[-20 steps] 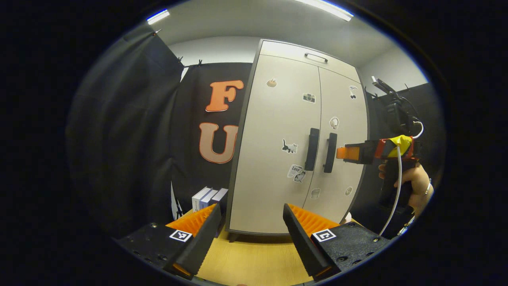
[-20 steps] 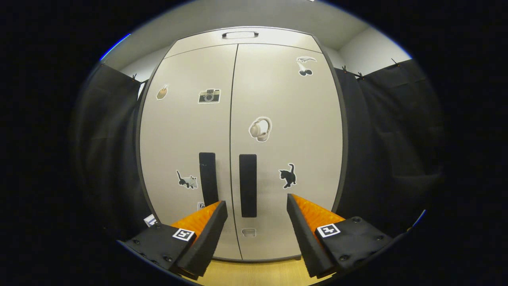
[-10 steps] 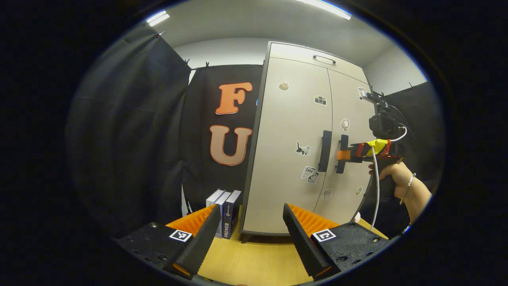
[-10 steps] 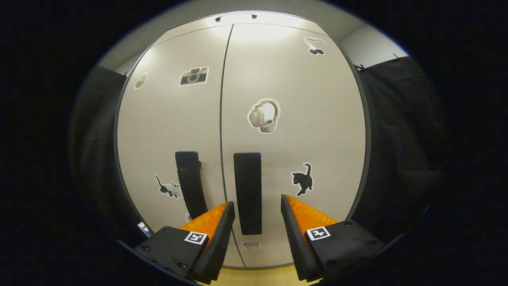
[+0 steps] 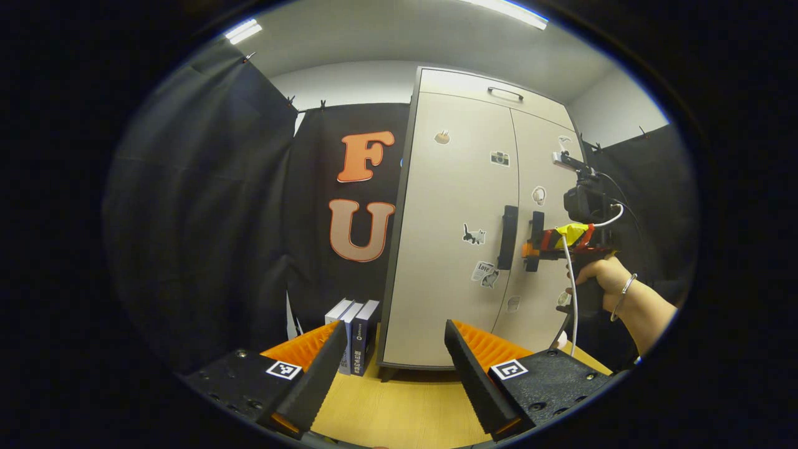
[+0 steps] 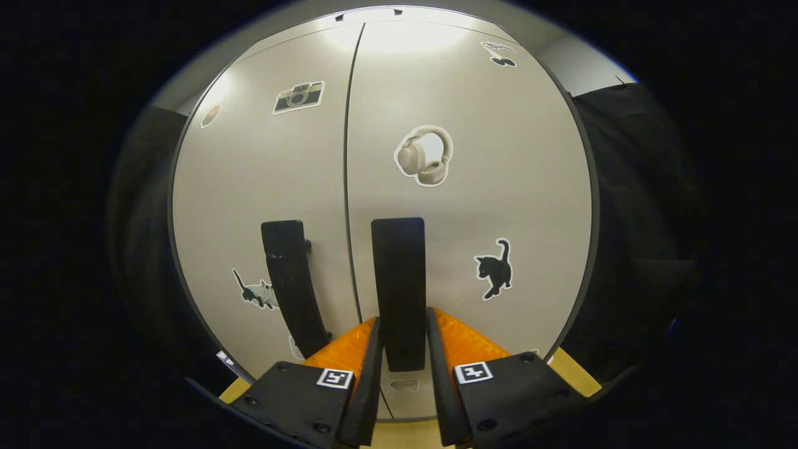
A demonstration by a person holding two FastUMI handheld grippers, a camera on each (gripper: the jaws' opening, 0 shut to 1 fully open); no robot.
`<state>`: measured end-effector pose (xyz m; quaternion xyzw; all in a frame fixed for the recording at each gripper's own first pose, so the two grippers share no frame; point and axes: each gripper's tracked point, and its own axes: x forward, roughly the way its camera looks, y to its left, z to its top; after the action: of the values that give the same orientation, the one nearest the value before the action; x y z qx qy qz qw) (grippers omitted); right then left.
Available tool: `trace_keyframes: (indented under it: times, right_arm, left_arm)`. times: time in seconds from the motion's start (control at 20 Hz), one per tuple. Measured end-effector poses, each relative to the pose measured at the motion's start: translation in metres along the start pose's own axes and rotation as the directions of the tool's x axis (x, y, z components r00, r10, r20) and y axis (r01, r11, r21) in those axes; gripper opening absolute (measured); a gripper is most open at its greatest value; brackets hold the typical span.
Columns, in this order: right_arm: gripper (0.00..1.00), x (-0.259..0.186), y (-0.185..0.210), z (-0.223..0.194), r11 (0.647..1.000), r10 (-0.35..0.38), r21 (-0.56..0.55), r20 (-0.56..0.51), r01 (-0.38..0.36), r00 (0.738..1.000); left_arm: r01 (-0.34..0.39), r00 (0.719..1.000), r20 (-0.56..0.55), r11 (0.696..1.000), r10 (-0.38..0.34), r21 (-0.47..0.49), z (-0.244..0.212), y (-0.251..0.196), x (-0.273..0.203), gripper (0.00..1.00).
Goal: Open the right door of the double-door shoe cabinet with the right hand, and open the left door with the left hand.
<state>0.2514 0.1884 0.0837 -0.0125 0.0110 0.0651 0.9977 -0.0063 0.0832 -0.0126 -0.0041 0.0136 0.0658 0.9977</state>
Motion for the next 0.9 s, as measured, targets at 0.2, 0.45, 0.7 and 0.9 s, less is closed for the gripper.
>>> trace_keyframes:
  times: [0.2,0.45,0.7,0.9]
  right_arm:
    - [0.45,0.003,0.001,-0.005,1.000,-0.010,0.005,-0.016,0.011,1.000]
    - [0.32,-0.001,0.000,-0.007,0.999,-0.023,-0.029,-0.013,0.023,1.000]
    - [0.23,-0.012,-0.001,-0.007,0.996,0.006,-0.089,-0.023,-0.008,1.000]
    - [0.23,-0.025,-0.006,-0.006,0.992,0.020,-0.125,-0.014,-0.021,1.000]
  left_arm:
    - [-0.019,1.000,-0.007,1.000,0.019,0.008,-0.001,0.006,-0.009,0.92]
    - [-0.050,0.999,-0.004,0.998,0.050,0.026,0.003,0.013,-0.020,0.95]
    - [-0.050,0.999,-0.007,0.999,0.051,0.020,0.003,0.005,-0.032,0.95]
    - [-0.046,0.999,0.009,0.999,0.046,0.016,0.012,-0.006,-0.039,0.95]
